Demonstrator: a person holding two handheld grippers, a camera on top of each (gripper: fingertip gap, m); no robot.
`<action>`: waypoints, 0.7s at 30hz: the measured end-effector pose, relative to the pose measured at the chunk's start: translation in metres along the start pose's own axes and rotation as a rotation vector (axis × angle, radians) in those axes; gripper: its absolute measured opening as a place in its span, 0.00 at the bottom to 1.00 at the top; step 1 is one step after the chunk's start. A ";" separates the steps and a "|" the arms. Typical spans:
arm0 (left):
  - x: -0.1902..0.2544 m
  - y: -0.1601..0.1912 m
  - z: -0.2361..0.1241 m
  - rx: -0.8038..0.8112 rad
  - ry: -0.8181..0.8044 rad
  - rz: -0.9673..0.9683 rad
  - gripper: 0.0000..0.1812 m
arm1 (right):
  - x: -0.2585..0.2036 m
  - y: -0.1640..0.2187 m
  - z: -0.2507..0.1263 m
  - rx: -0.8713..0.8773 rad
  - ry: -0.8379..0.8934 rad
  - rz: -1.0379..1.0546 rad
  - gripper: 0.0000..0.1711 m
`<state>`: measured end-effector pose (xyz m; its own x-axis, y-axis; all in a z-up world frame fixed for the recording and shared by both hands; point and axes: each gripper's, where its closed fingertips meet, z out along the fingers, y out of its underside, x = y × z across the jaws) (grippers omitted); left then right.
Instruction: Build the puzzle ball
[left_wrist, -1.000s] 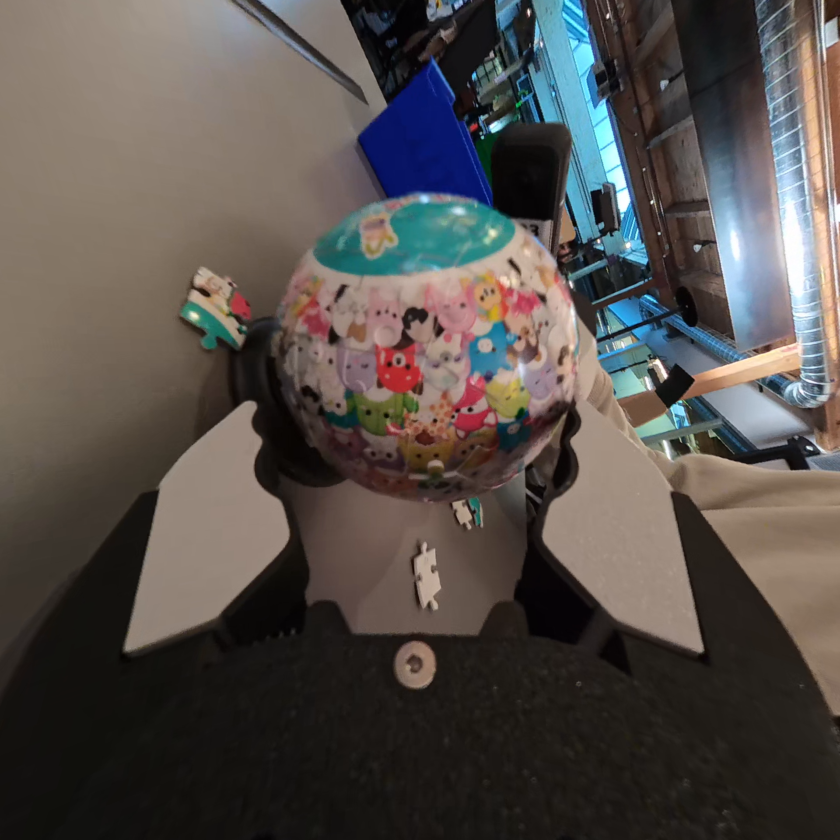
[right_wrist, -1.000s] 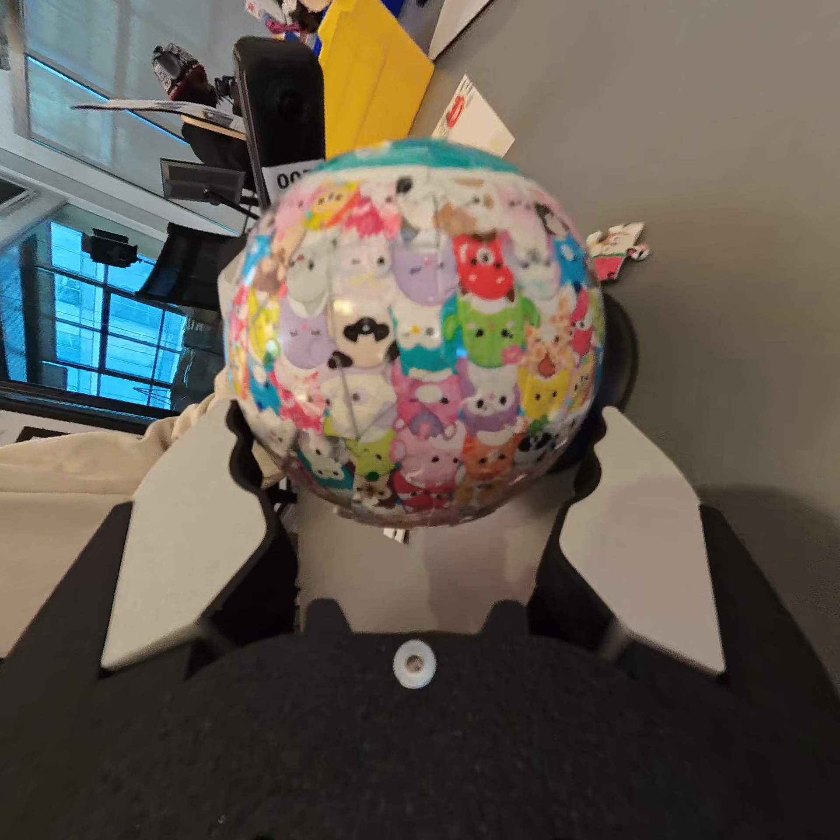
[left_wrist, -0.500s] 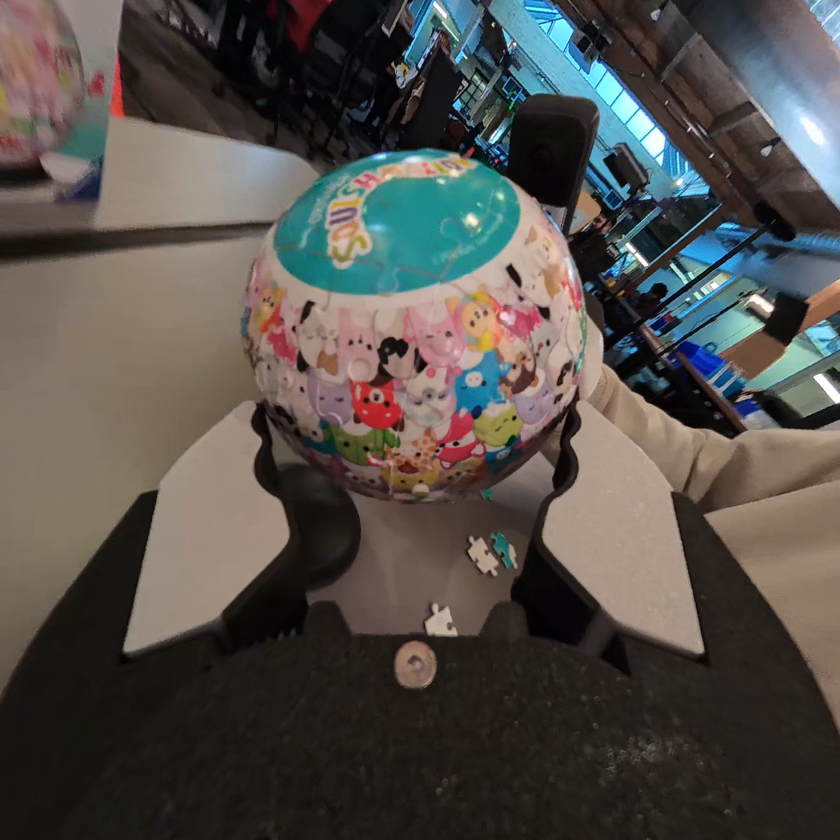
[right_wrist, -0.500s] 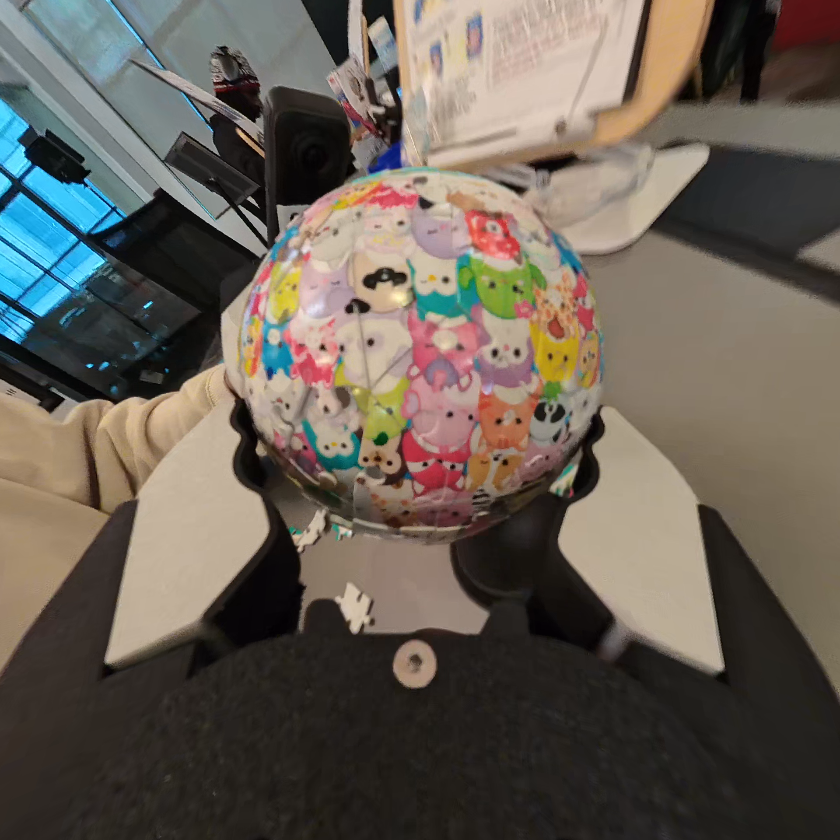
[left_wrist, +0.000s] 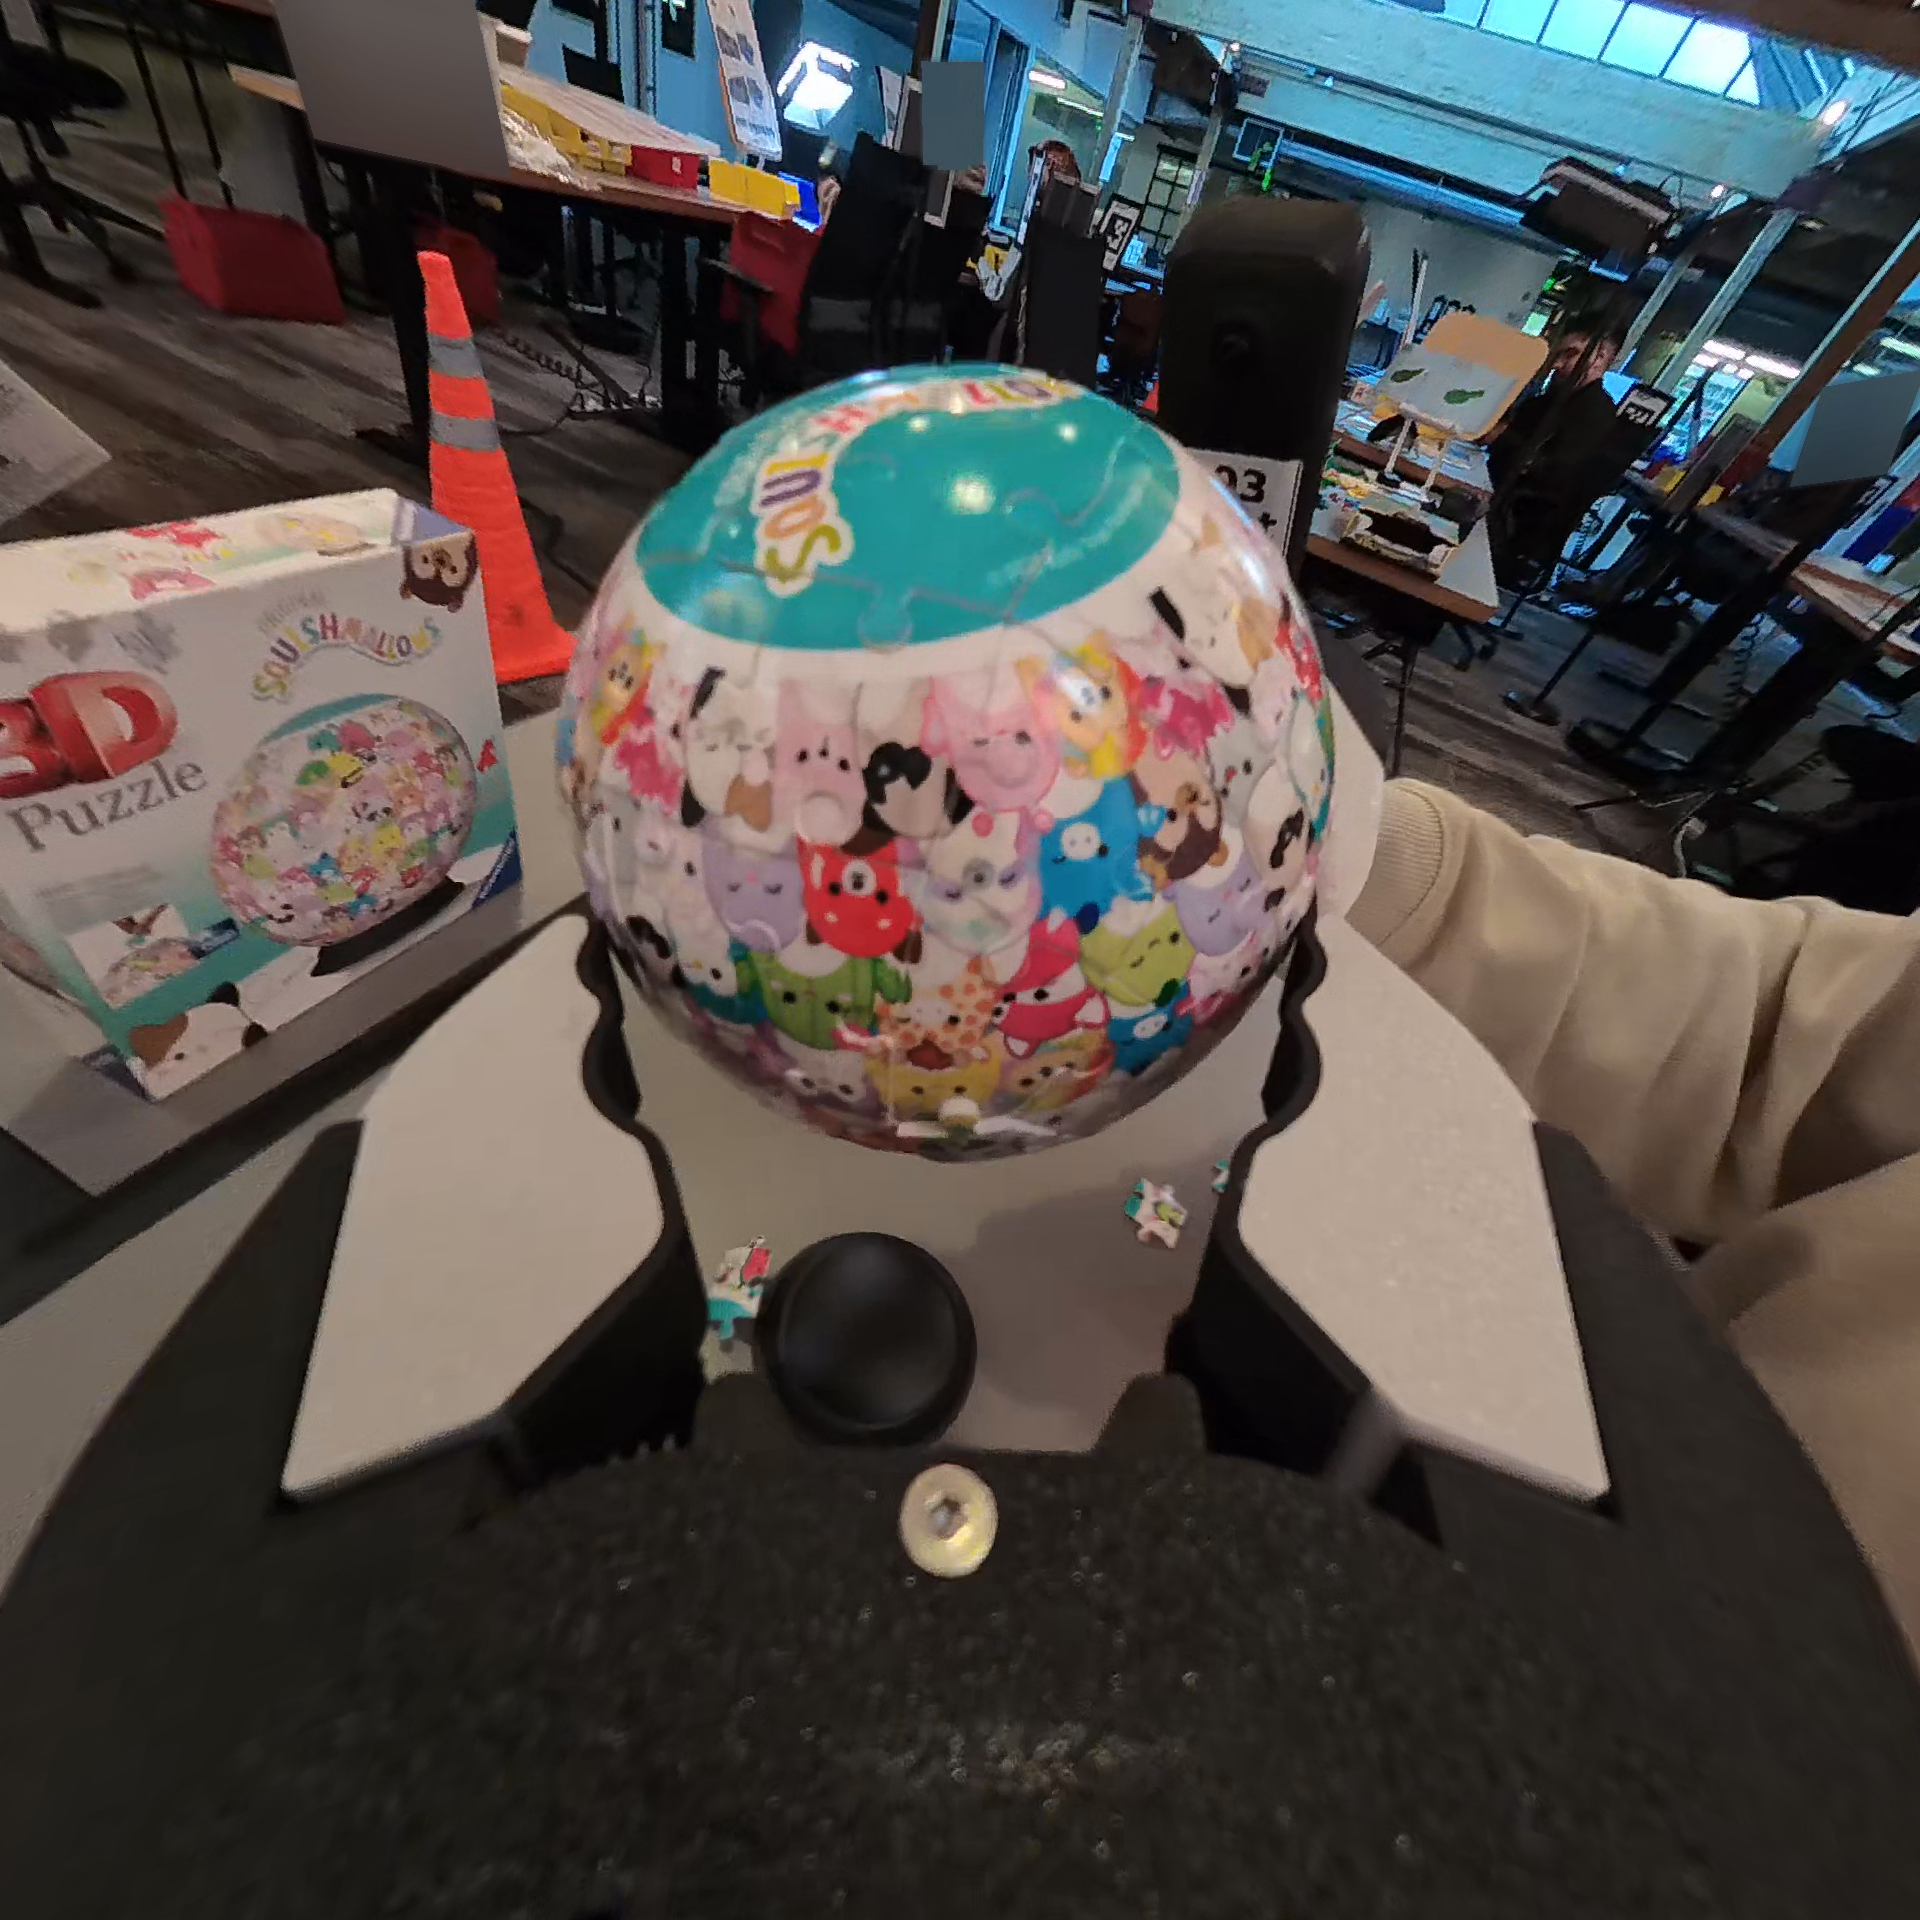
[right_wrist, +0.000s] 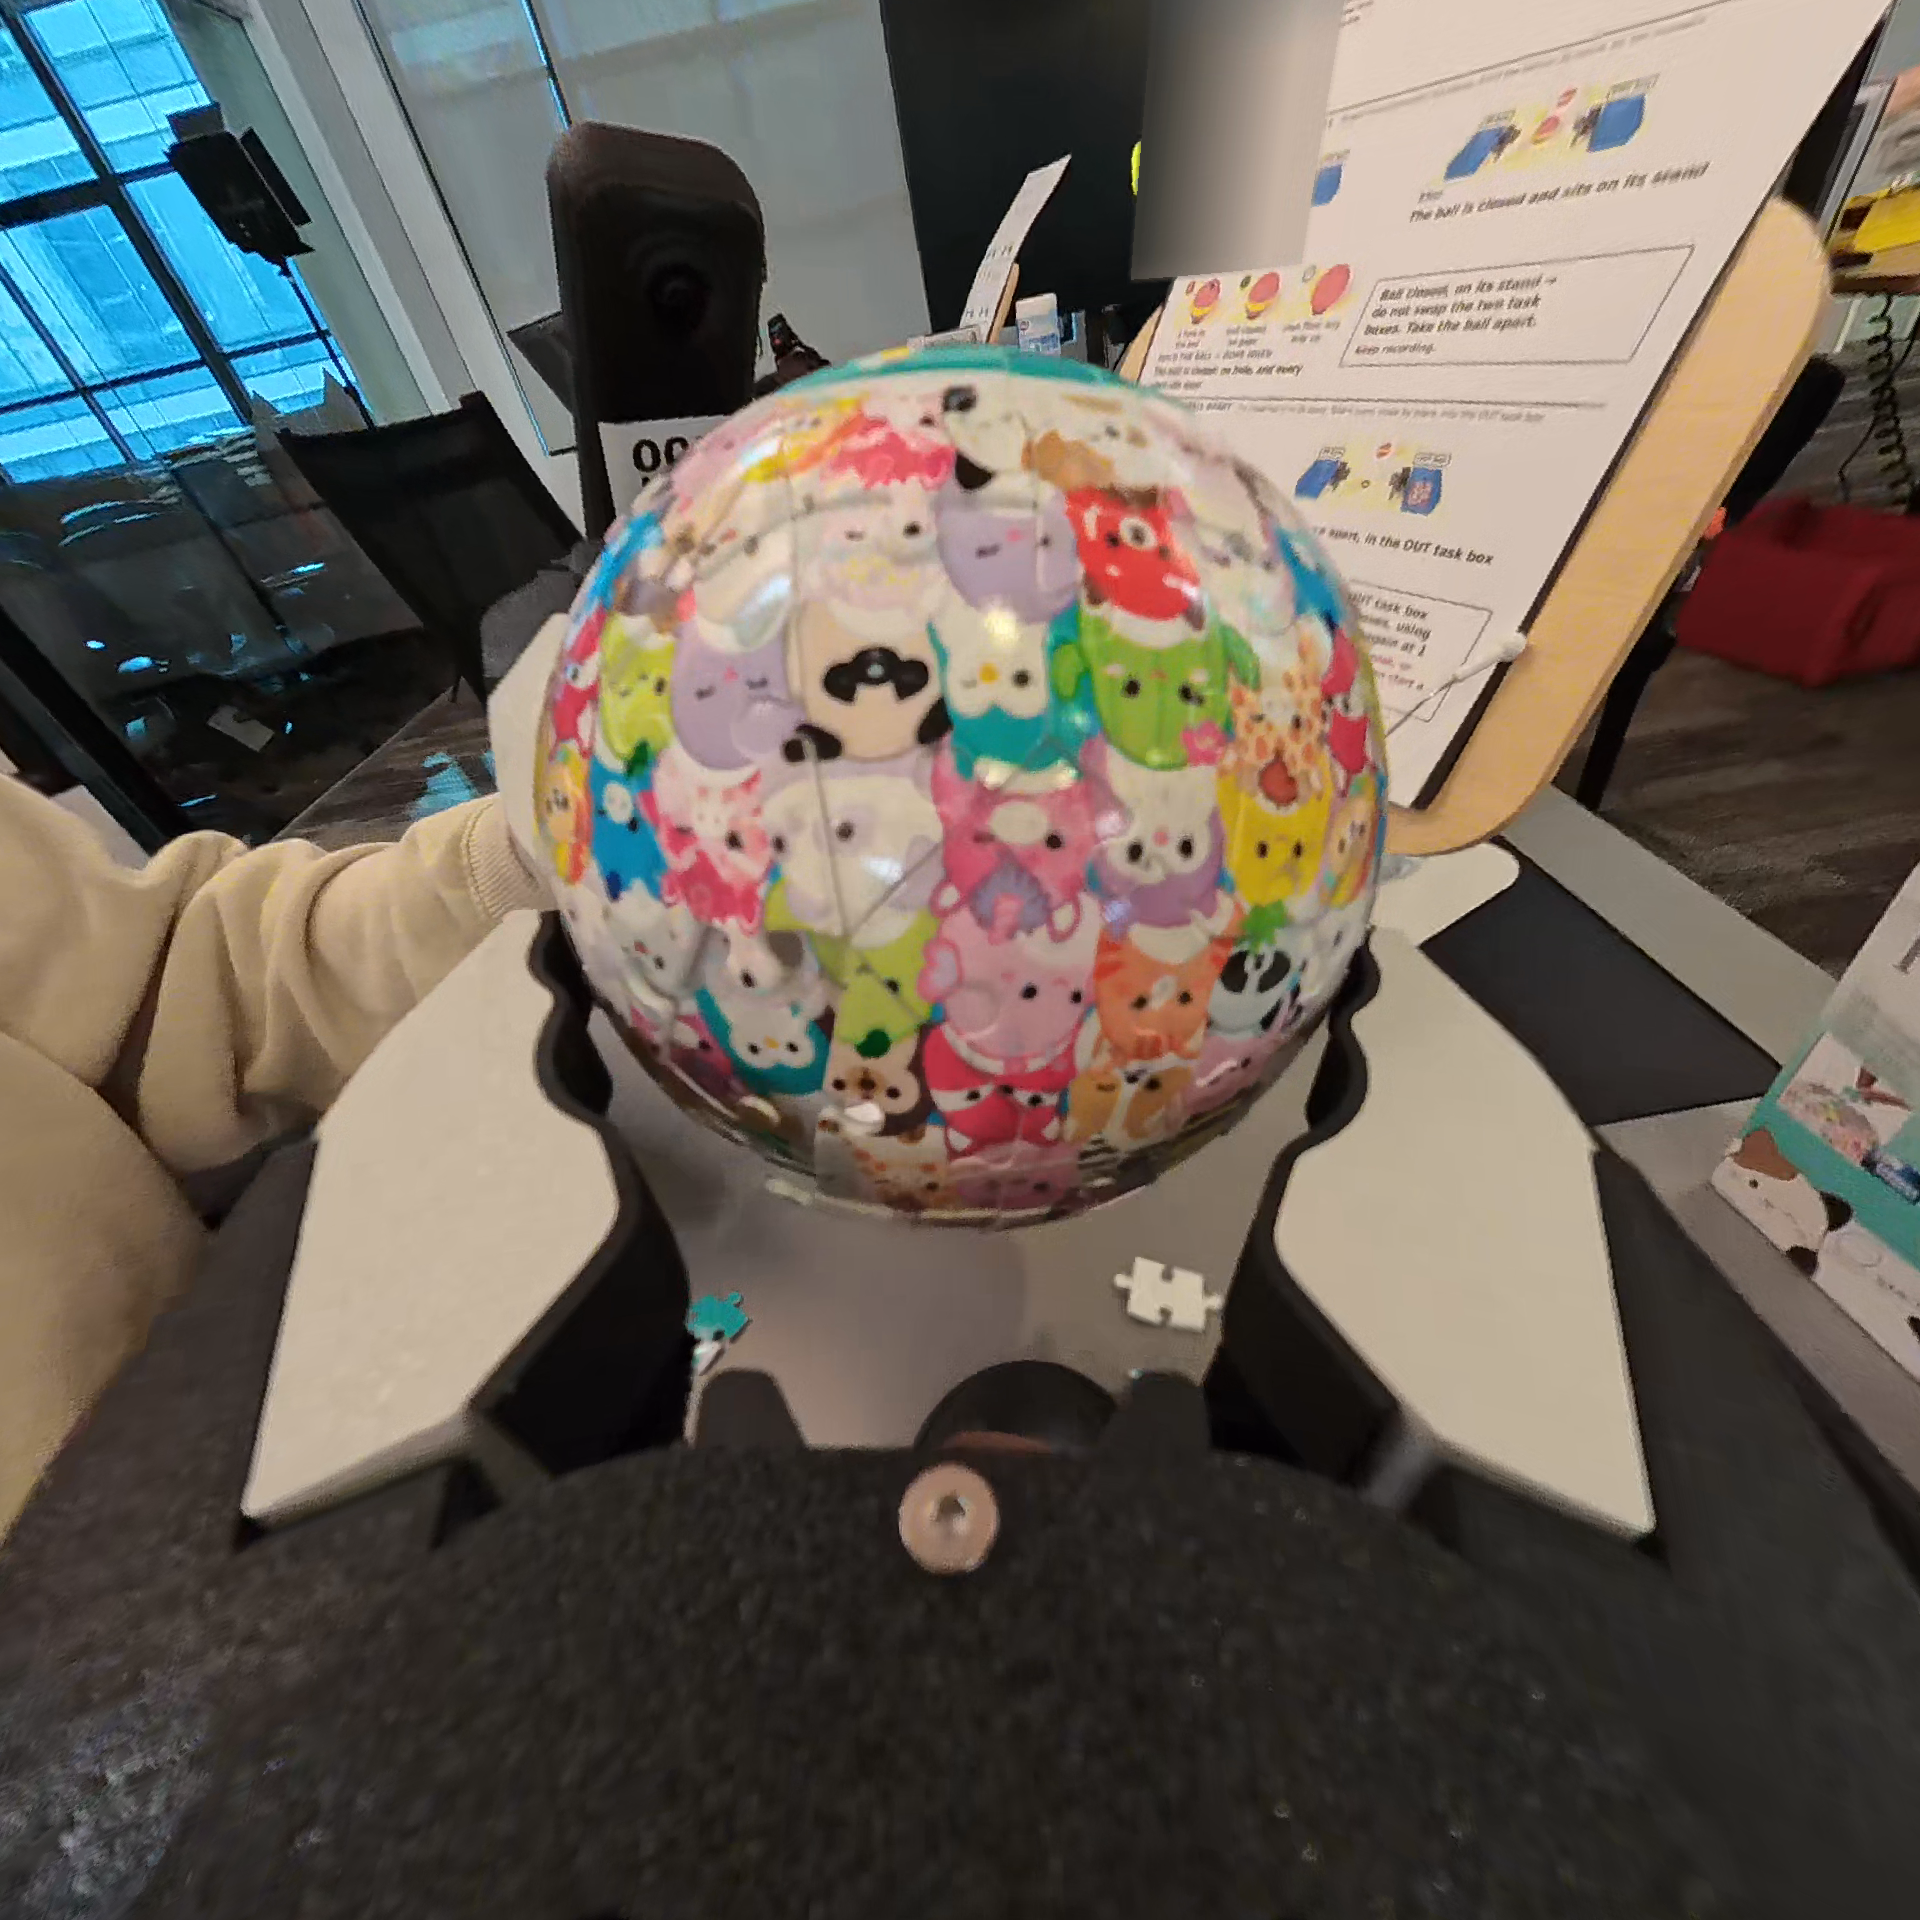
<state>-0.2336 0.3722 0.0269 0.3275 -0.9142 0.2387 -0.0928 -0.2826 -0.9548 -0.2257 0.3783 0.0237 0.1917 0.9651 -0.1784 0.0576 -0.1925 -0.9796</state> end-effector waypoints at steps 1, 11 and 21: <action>0.000 0.002 0.000 -0.003 0.006 -0.024 0.65 | 0.000 0.002 0.000 -0.009 0.000 0.026 0.77; 0.003 0.109 0.020 -0.105 0.186 -0.571 0.65 | -0.008 0.107 -0.004 -0.281 0.079 0.545 0.78; -0.008 0.180 0.030 -0.197 0.271 -0.902 0.65 | -0.002 0.182 0.003 -0.395 0.107 0.865 0.80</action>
<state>-0.2248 0.3372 -0.1524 0.1270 -0.3580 0.9251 -0.0771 -0.9333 -0.3506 -0.2186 0.3421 -0.1550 0.4105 0.4428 -0.7971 0.1763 -0.8962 -0.4071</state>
